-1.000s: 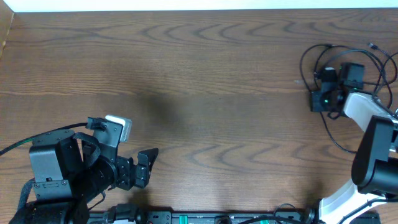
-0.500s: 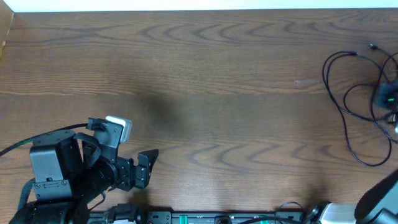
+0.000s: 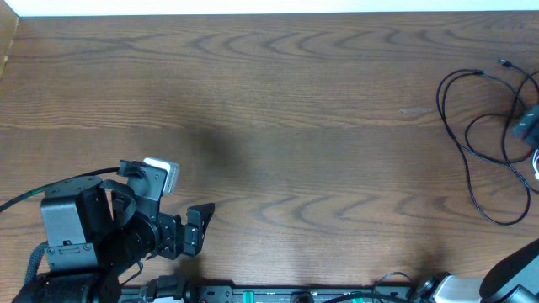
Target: Untangle cables
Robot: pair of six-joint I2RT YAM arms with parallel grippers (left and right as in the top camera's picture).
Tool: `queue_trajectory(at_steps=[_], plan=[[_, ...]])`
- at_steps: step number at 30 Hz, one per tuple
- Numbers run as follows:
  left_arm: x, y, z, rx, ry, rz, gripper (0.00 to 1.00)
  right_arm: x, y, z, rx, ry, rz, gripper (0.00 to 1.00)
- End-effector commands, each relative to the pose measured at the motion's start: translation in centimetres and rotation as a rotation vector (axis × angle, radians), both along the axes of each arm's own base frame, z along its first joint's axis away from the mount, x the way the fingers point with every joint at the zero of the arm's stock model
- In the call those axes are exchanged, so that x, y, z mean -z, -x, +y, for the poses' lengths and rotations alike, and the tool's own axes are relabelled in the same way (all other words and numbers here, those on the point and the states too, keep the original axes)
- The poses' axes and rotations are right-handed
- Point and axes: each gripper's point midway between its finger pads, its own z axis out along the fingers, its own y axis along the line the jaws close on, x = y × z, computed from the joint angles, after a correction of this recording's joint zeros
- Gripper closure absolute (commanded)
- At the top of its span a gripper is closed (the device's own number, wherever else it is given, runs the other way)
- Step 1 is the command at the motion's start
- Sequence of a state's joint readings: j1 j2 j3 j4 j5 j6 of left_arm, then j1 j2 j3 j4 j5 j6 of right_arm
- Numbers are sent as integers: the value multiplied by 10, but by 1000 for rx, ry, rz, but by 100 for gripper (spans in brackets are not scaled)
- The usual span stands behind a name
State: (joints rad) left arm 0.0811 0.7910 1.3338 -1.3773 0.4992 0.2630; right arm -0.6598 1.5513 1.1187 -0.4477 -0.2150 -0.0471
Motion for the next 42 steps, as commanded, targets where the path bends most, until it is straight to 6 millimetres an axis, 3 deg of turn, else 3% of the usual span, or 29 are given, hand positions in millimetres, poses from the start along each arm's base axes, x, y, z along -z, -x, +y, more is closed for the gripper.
queue_trajectory(at_steps=[1,11,15,19,22,27,32,33,35,36,38,42], plan=[[-2,1,-3,19,5,-8,2,30,-8,39,-219,10,100,1],[-2,2,-3,19,6,-4,2,113,-6,104,-542,-43,340,1],[-1,3,-3,19,6,-1,2,136,-2,120,-626,-48,407,1],[-1,3,-3,19,6,-1,2,153,3,123,-633,-73,452,2],[-1,3,-3,19,6,0,2,163,8,113,-609,-39,505,7],[-1,3,-3,19,6,0,2,163,9,85,-455,49,561,6],[-1,3,-3,19,6,-1,2,162,5,83,-435,57,546,7],[-1,3,-3,19,6,-1,2,162,5,82,-434,58,546,11],[-1,3,-3,19,6,0,2,162,5,81,-431,57,546,37],[-1,3,-3,19,6,0,2,162,6,81,-430,56,546,68],[-1,3,-3,19,6,0,2,162,6,81,-421,51,546,98],[-1,3,-3,19,6,3,2,162,5,84,-403,20,531,99]])
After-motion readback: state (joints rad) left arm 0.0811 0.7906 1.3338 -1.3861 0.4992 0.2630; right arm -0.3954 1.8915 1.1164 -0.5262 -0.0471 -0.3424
